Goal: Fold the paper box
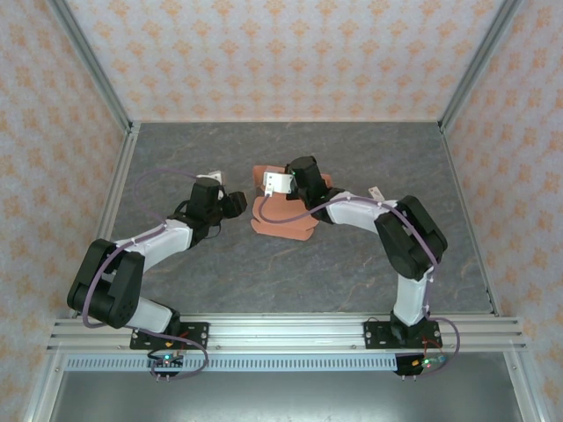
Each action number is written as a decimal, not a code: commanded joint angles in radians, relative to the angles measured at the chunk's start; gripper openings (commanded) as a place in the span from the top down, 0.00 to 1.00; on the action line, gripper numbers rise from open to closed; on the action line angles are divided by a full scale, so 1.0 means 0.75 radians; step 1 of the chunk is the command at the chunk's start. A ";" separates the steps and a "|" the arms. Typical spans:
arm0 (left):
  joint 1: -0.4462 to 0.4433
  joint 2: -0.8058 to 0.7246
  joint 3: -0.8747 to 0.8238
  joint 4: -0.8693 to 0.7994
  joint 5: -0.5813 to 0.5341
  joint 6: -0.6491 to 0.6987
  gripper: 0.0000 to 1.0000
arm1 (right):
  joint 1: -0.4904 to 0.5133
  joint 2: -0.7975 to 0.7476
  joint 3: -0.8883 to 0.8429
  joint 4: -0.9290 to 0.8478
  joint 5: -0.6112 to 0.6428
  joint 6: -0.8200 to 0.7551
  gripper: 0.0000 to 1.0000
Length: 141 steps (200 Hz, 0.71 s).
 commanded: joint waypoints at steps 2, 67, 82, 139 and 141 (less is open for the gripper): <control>0.012 -0.006 -0.019 0.018 -0.042 -0.013 0.46 | 0.008 0.031 0.032 0.017 0.021 -0.012 1.00; 0.031 0.032 -0.004 0.116 0.020 0.040 0.44 | 0.008 -0.008 -0.034 0.072 -0.005 -0.023 1.00; 0.033 0.053 0.012 0.156 0.030 0.079 0.43 | 0.008 -0.017 -0.046 0.098 -0.008 -0.041 1.00; 0.076 0.238 0.119 0.284 0.209 0.258 0.42 | 0.008 -0.037 -0.095 0.195 -0.006 -0.099 1.00; 0.078 0.239 0.121 0.284 0.213 0.267 0.42 | 0.008 -0.039 -0.097 0.195 -0.005 -0.102 1.00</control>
